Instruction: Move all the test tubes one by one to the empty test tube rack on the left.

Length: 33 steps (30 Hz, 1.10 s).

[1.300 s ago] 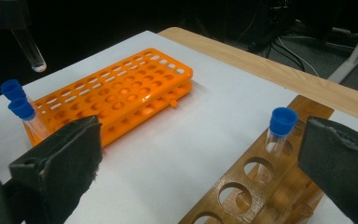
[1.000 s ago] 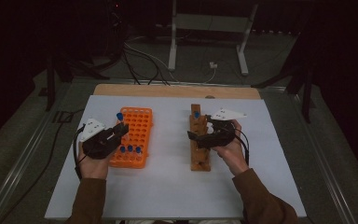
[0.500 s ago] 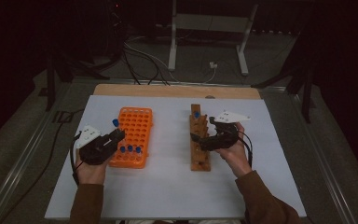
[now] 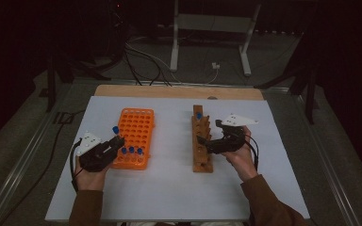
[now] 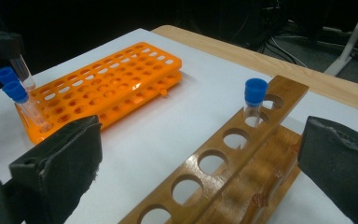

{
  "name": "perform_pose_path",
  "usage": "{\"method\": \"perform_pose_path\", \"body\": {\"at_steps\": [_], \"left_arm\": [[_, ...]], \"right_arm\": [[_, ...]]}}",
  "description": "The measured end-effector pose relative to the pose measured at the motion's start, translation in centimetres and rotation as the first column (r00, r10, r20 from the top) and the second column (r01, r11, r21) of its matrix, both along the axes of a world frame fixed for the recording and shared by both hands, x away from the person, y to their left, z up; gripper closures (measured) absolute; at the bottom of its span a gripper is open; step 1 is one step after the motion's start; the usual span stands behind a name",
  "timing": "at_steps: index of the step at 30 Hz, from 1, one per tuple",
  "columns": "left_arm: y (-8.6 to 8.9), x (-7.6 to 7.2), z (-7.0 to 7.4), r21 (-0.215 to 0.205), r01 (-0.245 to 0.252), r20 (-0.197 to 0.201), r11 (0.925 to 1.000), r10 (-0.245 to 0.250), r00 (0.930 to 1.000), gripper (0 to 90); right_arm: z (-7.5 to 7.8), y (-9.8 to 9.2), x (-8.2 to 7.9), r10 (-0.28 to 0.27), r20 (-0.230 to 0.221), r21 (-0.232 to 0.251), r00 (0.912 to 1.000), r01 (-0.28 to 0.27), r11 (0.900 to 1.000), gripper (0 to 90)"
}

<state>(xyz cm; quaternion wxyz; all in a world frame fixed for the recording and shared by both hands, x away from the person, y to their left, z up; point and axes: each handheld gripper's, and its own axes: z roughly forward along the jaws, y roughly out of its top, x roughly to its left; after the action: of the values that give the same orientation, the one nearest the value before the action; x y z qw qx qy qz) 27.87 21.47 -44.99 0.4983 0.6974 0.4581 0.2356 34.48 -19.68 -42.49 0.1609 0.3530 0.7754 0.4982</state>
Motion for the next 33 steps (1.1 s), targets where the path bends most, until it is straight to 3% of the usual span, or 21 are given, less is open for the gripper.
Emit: {"method": "perform_pose_path", "body": {"at_steps": [10, 26, 33], "left_arm": [[0.4, -0.4, -0.9, 0.022, -0.008, -0.027, 0.9997, 0.009, 0.9996, 77.7], [1.3, -1.0, -1.5, -0.002, -0.028, -0.03, 0.9996, 0.028, 0.9992, 77.7], [0.9, -1.0, -2.5, 0.034, -0.023, -0.065, 0.9991, 0.025, 0.9976, 77.7]], "right_arm": [[-0.6, -1.0, -0.4, -0.018, -0.006, 0.011, 0.9998, 0.018, 1.0, 0.0], [-1.0, -1.7, -1.0, -0.023, -0.007, 0.03, 0.9997, 0.024, 0.999, 0.1], [-1.1, -1.7, -1.1, -0.022, -0.007, 0.033, 0.9997, 0.022, 0.999, 0.1]]}}
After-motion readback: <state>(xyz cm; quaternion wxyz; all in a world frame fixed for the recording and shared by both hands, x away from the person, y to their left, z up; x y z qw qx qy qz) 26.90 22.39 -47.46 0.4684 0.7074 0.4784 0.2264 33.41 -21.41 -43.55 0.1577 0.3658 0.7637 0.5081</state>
